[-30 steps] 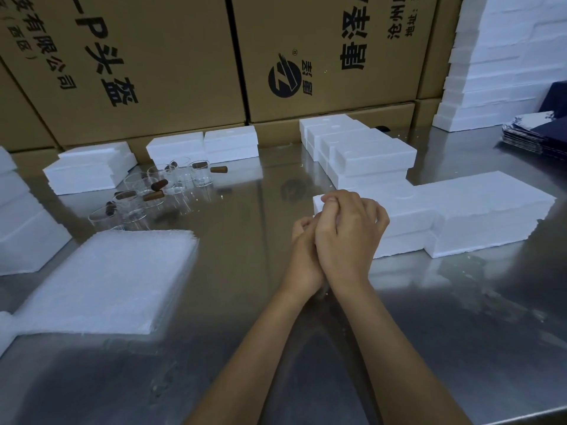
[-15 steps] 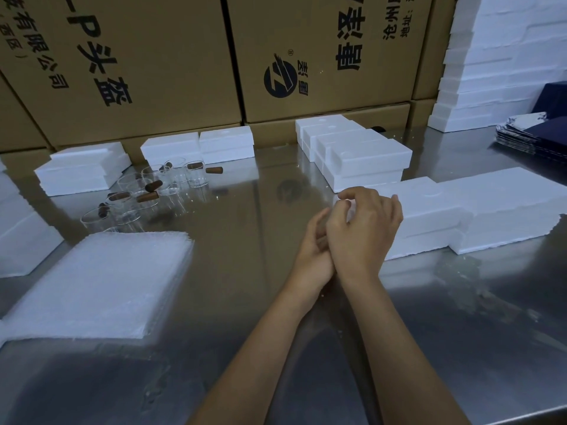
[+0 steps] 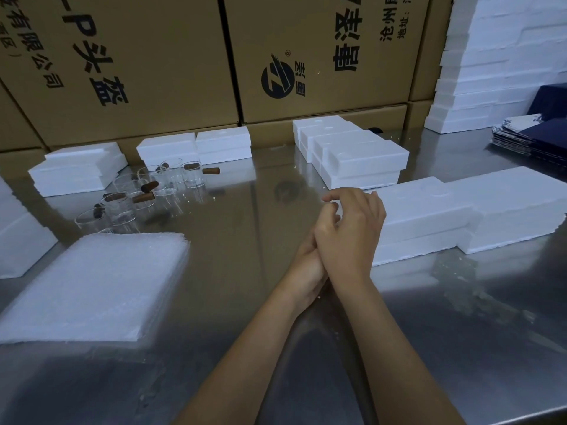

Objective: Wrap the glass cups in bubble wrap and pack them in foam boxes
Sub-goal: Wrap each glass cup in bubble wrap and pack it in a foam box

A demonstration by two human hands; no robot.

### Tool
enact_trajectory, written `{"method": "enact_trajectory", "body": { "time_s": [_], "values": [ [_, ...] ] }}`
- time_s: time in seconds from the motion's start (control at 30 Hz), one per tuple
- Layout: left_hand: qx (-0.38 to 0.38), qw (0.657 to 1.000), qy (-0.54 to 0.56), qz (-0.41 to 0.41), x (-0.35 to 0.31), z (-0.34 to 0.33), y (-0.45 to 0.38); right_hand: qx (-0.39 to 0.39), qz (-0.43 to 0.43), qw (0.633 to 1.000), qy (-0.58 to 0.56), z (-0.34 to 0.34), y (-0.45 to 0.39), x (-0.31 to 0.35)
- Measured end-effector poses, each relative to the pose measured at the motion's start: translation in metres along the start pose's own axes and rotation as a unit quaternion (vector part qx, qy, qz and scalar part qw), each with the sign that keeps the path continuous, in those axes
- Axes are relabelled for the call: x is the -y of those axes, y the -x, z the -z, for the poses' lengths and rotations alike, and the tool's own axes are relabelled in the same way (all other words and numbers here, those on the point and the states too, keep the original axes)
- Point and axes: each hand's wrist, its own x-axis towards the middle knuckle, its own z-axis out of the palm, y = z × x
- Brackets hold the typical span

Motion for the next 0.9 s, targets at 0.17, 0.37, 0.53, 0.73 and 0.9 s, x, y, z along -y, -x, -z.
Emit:
{"method": "enact_trajectory", "body": {
  "time_s": [0.17,0.37,0.53,0.73,0.9],
  "values": [
    [0.035,0.998,-0.052,0.025,0.006,0.007,-0.005,0.052,0.054,0.997,0.031,-0.003,0.001,0.002],
    [-0.083,0.992,-0.076,0.054,-0.002,0.005,-0.05,0.139,0.001,0.99,0.011,-0.019,-0.051,0.004],
    [-0.256,0.964,-0.06,-0.029,0.008,0.004,-0.105,0.197,-0.173,0.965,0.022,-0.018,-0.157,-0.03],
    [-0.19,0.969,-0.155,-0.013,0.01,0.008,-0.161,0.239,-0.313,0.919,0.027,-0.005,-0.229,-0.094],
    [-0.175,0.96,-0.213,-0.046,0.015,0.01,-0.187,0.31,-0.364,0.876,0.057,-0.014,-0.245,-0.116]
  ]
}}
